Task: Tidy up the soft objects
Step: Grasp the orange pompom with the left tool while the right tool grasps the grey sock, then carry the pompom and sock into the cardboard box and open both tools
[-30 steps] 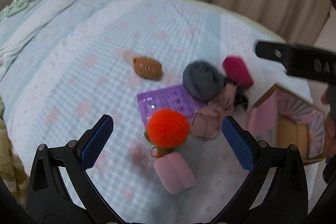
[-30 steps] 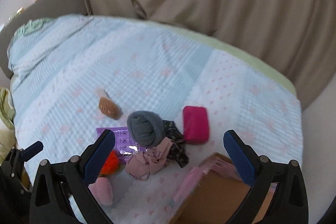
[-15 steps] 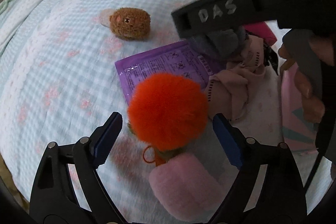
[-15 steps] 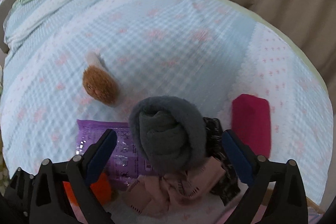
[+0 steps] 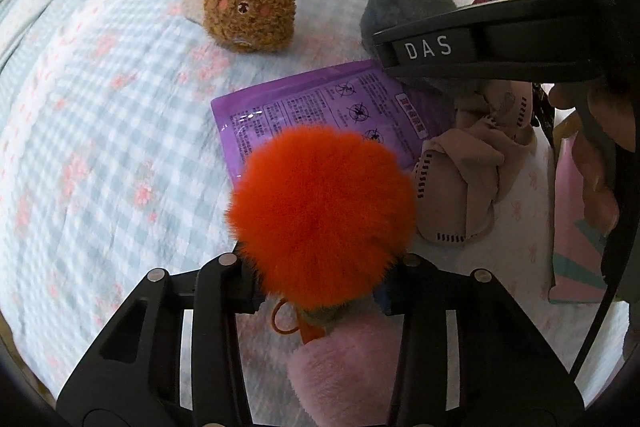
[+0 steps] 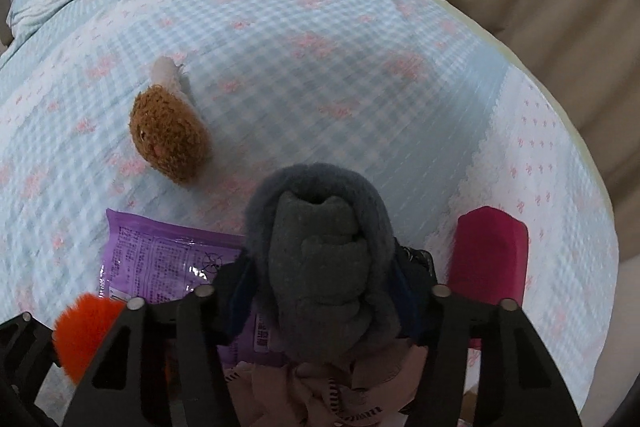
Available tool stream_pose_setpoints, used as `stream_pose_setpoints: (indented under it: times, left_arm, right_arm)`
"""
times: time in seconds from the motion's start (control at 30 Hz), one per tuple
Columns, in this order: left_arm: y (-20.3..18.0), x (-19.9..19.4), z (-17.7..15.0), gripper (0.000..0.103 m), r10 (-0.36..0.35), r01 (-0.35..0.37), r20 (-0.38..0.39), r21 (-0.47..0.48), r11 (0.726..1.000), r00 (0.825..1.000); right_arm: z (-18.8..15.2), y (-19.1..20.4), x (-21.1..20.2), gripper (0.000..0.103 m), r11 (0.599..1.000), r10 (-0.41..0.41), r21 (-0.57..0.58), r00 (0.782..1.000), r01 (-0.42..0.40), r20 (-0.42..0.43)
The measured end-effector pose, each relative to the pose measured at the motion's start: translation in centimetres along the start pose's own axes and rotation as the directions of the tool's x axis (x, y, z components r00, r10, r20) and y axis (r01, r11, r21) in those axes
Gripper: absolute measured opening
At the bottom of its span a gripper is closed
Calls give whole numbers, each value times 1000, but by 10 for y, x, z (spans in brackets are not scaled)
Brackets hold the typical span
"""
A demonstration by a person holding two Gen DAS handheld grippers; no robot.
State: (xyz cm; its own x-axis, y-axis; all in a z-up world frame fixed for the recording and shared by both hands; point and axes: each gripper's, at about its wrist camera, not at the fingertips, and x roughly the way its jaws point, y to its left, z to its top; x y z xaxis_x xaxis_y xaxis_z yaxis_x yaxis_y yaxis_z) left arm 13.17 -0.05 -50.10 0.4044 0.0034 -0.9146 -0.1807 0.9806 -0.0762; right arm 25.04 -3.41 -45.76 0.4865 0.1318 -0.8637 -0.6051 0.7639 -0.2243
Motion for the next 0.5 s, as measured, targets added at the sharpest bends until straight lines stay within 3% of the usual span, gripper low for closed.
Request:
stream_pose_setpoints:
  times: [0.2, 0.5]
  left_arm:
    - [8, -12, 2, 32, -9, 9, 23, -9, 1000, 1000]
    - [19, -52, 18, 32, -1, 2, 89, -17, 1000, 996]
  right_arm:
    - [0, -3, -6, 42, 999, 16, 43, 1000, -17, 8]
    - [3, -7, -41, 41, 995, 34, 90, 997, -40, 68]
